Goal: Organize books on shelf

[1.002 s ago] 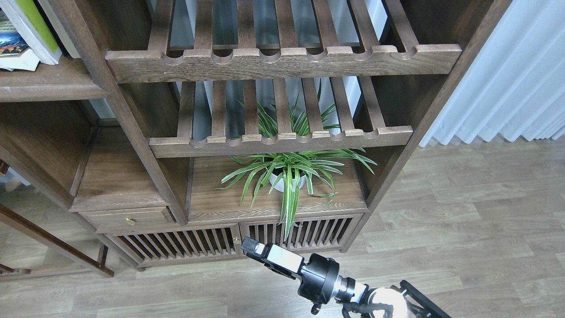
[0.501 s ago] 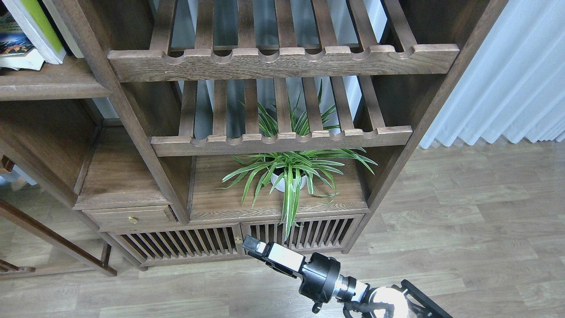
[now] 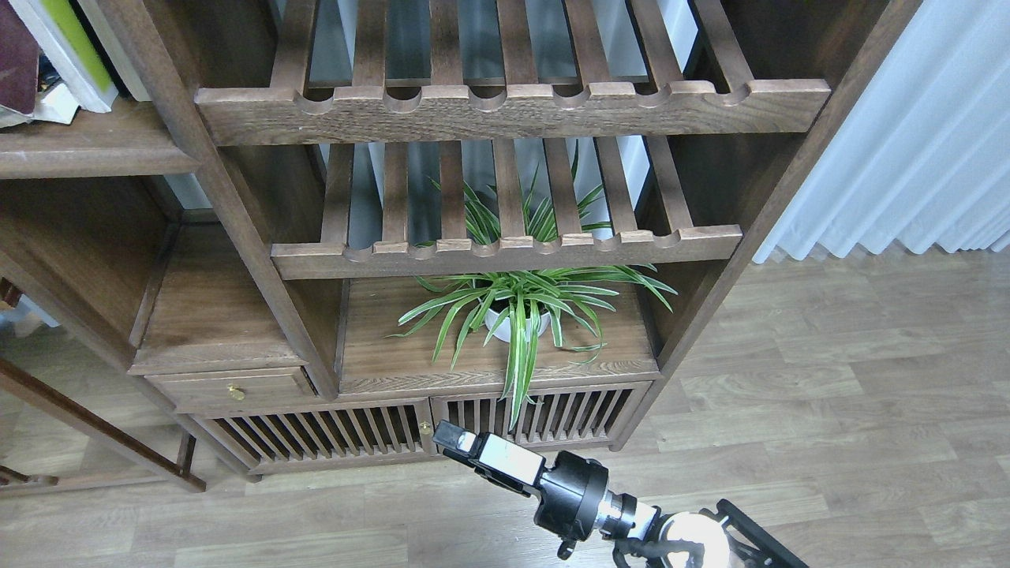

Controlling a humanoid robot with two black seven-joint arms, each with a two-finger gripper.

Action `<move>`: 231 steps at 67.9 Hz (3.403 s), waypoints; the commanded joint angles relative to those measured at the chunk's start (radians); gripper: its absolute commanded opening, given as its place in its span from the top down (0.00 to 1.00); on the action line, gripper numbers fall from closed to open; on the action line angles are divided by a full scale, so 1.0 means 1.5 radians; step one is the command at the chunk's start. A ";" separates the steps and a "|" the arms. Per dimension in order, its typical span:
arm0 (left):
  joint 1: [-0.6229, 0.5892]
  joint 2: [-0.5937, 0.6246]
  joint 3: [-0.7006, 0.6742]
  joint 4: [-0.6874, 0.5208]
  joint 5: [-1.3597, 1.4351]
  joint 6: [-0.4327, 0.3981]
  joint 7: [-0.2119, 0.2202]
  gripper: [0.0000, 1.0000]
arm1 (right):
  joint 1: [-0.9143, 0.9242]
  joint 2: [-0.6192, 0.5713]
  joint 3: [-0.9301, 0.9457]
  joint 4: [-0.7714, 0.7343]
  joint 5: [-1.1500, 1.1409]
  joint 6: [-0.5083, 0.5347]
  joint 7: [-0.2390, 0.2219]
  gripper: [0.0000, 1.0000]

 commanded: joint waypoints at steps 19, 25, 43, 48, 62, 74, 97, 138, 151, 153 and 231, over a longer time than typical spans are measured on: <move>-0.013 0.002 -0.001 0.011 0.007 0.000 0.011 0.98 | -0.009 0.000 0.000 0.004 -0.001 0.000 0.000 0.01; -0.012 0.002 -0.001 0.020 0.007 0.000 0.014 0.98 | -0.012 0.000 0.000 0.004 -0.003 0.000 0.000 0.01; -0.011 0.000 -0.001 0.025 0.007 0.000 0.018 0.98 | -0.021 0.000 0.000 0.004 -0.025 0.000 0.000 0.01; -0.012 -0.001 -0.002 0.027 0.007 0.000 0.017 0.98 | -0.021 0.000 0.001 0.008 -0.024 0.000 0.000 0.01; -0.019 -0.014 -0.002 0.032 0.007 0.000 0.018 0.98 | -0.020 0.000 0.007 0.008 -0.024 0.000 0.000 0.01; -0.019 -0.034 -0.002 0.059 0.009 0.000 0.021 0.96 | -0.020 0.000 0.007 0.008 -0.024 0.000 0.000 0.01; -0.035 -0.047 -0.003 0.058 0.100 0.000 0.019 0.23 | -0.020 0.000 0.006 0.008 -0.025 0.000 0.000 0.01; -0.040 -0.035 -0.002 -0.129 0.105 0.000 0.023 0.00 | -0.017 0.000 0.007 0.002 -0.025 0.000 0.000 0.01; -0.040 0.000 -0.001 -0.162 0.105 0.000 0.043 0.00 | -0.017 0.000 0.007 0.001 -0.025 0.000 0.000 0.01; -0.040 0.008 -0.001 -0.166 0.105 0.000 0.044 0.00 | -0.017 0.000 0.007 0.001 -0.025 0.000 0.000 0.01; -0.033 0.325 0.274 -0.248 0.098 0.000 0.031 0.00 | -0.014 0.000 0.007 -0.007 -0.025 0.000 0.000 0.01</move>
